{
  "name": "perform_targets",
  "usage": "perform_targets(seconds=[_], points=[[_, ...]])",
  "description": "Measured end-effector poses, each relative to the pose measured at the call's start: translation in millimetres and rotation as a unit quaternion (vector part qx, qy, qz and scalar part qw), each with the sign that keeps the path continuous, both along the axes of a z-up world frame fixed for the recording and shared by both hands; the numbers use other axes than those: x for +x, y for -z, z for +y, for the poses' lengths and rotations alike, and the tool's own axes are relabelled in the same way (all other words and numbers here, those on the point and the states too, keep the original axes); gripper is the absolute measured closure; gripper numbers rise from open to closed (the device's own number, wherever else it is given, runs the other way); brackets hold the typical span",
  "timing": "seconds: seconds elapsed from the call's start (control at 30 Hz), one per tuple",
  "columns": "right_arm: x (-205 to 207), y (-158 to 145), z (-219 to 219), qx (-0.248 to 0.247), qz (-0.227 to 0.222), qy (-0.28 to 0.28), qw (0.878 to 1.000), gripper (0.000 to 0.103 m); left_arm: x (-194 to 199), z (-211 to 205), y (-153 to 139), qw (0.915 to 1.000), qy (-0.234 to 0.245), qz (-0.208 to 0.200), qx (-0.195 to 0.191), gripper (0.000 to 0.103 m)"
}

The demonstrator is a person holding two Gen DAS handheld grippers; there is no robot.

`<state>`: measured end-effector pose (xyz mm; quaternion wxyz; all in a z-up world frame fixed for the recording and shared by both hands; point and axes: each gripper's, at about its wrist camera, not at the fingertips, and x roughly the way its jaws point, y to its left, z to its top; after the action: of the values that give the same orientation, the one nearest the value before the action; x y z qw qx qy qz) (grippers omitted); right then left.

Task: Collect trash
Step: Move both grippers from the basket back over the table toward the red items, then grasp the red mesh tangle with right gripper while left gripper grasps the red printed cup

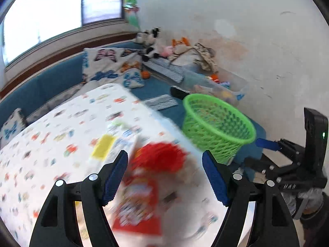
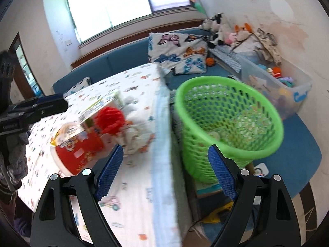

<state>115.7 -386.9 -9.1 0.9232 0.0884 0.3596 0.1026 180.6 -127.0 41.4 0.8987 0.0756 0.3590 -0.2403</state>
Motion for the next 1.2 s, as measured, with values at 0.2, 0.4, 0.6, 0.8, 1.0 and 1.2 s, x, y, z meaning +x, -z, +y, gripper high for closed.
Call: perform_targets(seconds=[0.2,0.4,0.6,0.8,1.0,1.2], points=[[12,1,38,-0.012,0.007,-0.038,0.999,0.019,-22,55,10,0.9987,-0.049,-0.009,-0.006,0.031],[35,0,66,-0.009,0.011,-0.072,0.997,0.019,-35,88,21,0.9967,-0.078,-0.001,-0.023,0.031],[72,3,88,-0.013,0.019,-0.111,0.994,0.019,-41,103,35,0.9953,-0.085,0.019,-0.042,0.031],[113,16,107,-0.017,0.05,-0.15,0.987,0.019,-46,109,49,0.9949,-0.075,0.042,-0.053,0.028],[134,34,120,-0.027,0.077,-0.17,0.982,0.027,-48,101,61,0.996,-0.058,0.046,-0.051,0.02],[134,40,119,-0.015,0.087,-0.174,0.981,0.045,-44,91,71,0.9962,-0.042,0.06,-0.046,0.02]])
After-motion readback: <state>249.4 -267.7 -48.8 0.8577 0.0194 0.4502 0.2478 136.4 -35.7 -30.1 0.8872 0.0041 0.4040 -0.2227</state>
